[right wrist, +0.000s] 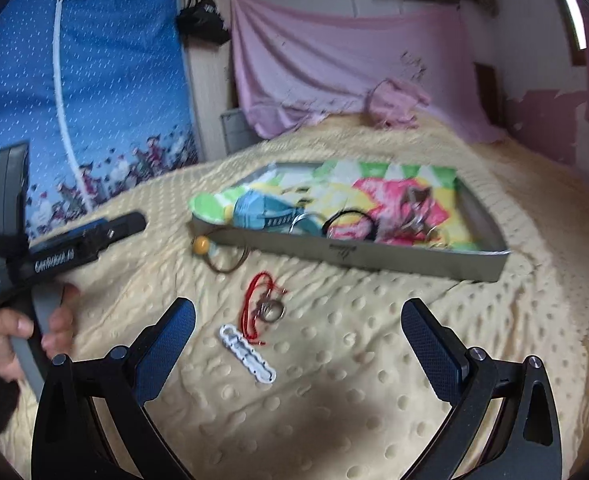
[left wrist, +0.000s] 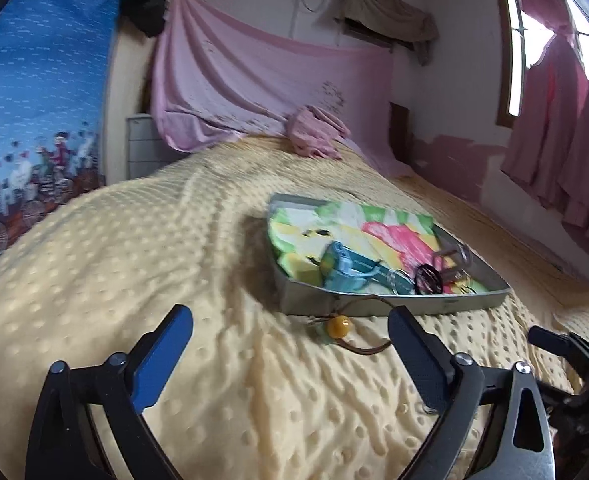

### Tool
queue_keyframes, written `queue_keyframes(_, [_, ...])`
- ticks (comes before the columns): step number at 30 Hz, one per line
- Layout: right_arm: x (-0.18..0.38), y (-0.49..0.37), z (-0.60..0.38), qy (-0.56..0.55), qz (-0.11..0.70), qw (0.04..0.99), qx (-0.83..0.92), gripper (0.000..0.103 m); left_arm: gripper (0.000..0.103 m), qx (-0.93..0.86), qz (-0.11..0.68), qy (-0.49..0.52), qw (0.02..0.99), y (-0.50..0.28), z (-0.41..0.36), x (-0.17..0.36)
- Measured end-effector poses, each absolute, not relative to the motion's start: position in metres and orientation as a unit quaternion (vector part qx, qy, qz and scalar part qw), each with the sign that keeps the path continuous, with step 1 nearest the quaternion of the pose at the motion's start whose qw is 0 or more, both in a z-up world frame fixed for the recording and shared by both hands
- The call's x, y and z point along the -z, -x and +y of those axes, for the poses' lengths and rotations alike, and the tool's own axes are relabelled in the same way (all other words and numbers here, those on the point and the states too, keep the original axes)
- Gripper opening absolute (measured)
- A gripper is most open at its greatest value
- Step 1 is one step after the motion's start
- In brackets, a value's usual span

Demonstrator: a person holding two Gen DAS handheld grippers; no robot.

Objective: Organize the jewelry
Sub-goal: 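Grasp the beaded brown hair tie with left tool while right grasps the snap clip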

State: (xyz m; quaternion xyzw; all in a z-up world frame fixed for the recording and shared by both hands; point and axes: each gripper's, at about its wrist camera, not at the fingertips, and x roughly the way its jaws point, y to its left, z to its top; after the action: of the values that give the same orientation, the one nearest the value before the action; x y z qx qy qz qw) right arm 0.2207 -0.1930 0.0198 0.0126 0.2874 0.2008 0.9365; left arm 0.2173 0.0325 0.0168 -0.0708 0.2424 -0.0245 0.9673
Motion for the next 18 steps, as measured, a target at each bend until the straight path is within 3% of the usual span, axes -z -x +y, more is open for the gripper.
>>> queue_keyframes(2, [-0.016,-0.222,-0.190,-0.012,0.292,0.933,-0.212,0.097,0.085,0.038,0.248,0.060,0.966,-0.223,0.027,-0.015])
queue_keyframes(4, [-0.011,-0.222,-0.183,-0.001,0.300,0.928,-0.221,0.080,0.080,0.055,0.256,0.060,0.963,-0.229,0.023,-0.012])
queue_keyframes(9, [0.000,-0.224,-0.165,0.028,0.320,0.917,-0.236,0.059,0.068,0.080,0.276,0.058,0.956,-0.242,0.016,0.000])
queue_keyframes(14, [0.011,-0.228,-0.156,0.044,0.347,0.904,-0.245,0.049,0.056,0.091,0.296,0.090,0.947,-0.255,0.024,0.009])
queue_keyframes(18, [0.016,-0.232,-0.153,0.053,0.363,0.899,-0.239,0.036,0.051,0.107,0.305,0.099,0.941,-0.262,0.023,0.014])
